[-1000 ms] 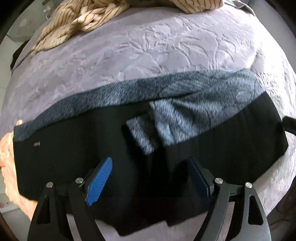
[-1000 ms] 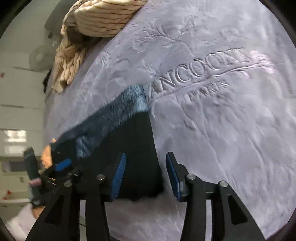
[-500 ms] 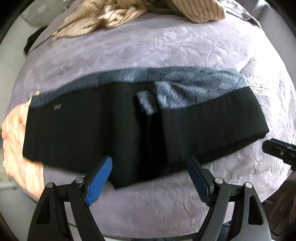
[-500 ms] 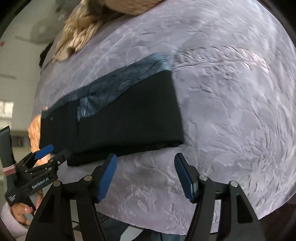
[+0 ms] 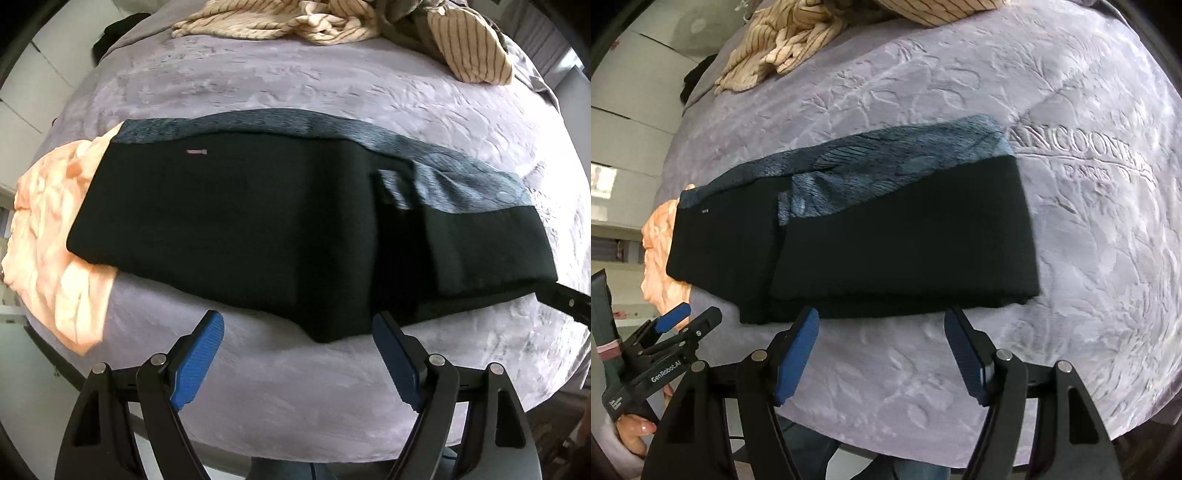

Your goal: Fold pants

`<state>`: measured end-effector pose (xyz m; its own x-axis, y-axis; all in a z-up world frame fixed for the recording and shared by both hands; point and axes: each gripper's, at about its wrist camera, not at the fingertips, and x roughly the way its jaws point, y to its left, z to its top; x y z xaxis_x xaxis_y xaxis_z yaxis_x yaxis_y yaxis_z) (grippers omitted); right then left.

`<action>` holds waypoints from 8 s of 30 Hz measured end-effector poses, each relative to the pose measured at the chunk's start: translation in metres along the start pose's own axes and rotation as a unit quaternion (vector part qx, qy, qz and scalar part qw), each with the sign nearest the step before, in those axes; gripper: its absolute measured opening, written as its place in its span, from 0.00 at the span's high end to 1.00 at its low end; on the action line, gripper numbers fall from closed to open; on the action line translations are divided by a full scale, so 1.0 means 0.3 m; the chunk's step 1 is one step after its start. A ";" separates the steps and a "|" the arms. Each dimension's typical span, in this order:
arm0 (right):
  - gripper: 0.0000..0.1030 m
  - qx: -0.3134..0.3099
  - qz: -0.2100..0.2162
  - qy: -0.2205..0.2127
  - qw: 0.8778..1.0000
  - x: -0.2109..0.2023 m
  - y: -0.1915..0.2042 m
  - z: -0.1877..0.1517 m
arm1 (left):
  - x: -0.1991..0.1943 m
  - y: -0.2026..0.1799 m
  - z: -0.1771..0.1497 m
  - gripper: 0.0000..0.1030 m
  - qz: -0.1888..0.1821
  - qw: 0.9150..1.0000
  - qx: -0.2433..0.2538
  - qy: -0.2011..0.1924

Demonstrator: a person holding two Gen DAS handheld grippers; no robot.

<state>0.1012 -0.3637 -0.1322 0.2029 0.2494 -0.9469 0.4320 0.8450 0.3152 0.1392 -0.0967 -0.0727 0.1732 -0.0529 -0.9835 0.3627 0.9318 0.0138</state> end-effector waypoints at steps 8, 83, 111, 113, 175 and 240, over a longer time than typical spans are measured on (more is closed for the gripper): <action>0.27 0.042 -0.003 0.018 0.999 0.117 0.245 -0.030 | 0.078 0.246 0.058 0.19 -0.020 0.999 0.042 0.006; 0.23 -0.153 0.008 0.062 0.986 0.282 0.824 0.273 | 0.240 0.538 0.162 0.58 -0.053 0.991 -0.061 -0.103; 0.80 -0.347 -0.040 0.275 0.896 0.699 1.519 0.338 | 0.183 0.383 0.091 0.58 0.090 0.978 0.092 -0.163; 0.81 -0.337 -0.007 0.254 0.907 0.636 1.480 0.357 | 0.142 0.361 0.085 0.58 0.082 0.975 0.106 -0.175; 0.70 0.120 0.153 -0.029 0.980 -0.003 -0.373 0.094 | -0.063 -0.486 0.177 0.45 -0.061 0.960 0.244 -0.120; 0.46 0.055 0.021 -0.058 0.997 -0.038 -0.160 0.028 | 0.084 -0.284 0.289 0.08 -0.038 0.993 0.114 -0.004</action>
<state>0.0854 -0.4111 -0.1362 0.3207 0.2211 -0.9210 0.5138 0.7763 0.3652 0.1922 -0.2086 -0.0830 0.1431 -0.1240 -0.9819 0.5720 0.8200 -0.0202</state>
